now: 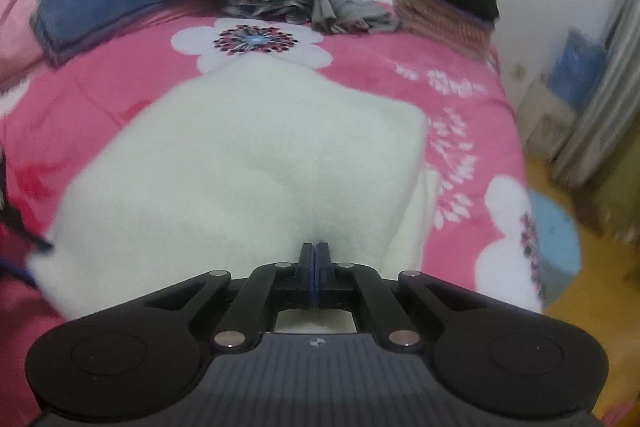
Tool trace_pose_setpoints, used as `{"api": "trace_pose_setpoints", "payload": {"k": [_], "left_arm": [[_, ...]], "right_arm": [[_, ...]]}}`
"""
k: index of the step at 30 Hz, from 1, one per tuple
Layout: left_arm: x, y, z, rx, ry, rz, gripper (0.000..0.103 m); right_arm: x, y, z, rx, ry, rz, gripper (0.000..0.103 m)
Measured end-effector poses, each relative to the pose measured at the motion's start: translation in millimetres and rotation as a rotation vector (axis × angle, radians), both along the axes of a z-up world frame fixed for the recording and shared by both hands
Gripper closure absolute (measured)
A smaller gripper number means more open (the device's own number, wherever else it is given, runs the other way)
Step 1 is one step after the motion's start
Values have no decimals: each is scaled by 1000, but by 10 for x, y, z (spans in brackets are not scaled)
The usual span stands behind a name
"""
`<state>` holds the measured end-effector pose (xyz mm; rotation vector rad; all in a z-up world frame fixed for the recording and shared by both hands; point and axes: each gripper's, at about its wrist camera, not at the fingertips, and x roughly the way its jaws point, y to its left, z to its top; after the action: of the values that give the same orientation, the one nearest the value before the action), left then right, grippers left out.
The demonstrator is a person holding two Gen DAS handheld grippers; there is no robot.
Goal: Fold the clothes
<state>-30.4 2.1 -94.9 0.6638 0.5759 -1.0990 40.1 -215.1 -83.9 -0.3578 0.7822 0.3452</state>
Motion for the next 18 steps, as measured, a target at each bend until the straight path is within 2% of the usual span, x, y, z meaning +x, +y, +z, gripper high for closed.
{"api": "trace_pose_setpoints", "payload": {"k": [2,7,10,14,18], "left_arm": [[42,56,99,-39,52,33,85],[190,200,394,-219,164,132,84],[326,122,452,-276,187,198,84],[512,-62,381,-290,195,299,84],[599,-115,49,-201,235,372,84]], "right_arm": [[24,-12,30,18,10,-13,103],[19,-71,67,49,18,-25,103],[5,-49,72,41,17,-30,103],[-19,-25,73,34,11,-35,103],[-28,-45,73,51,12,-42,103]]}}
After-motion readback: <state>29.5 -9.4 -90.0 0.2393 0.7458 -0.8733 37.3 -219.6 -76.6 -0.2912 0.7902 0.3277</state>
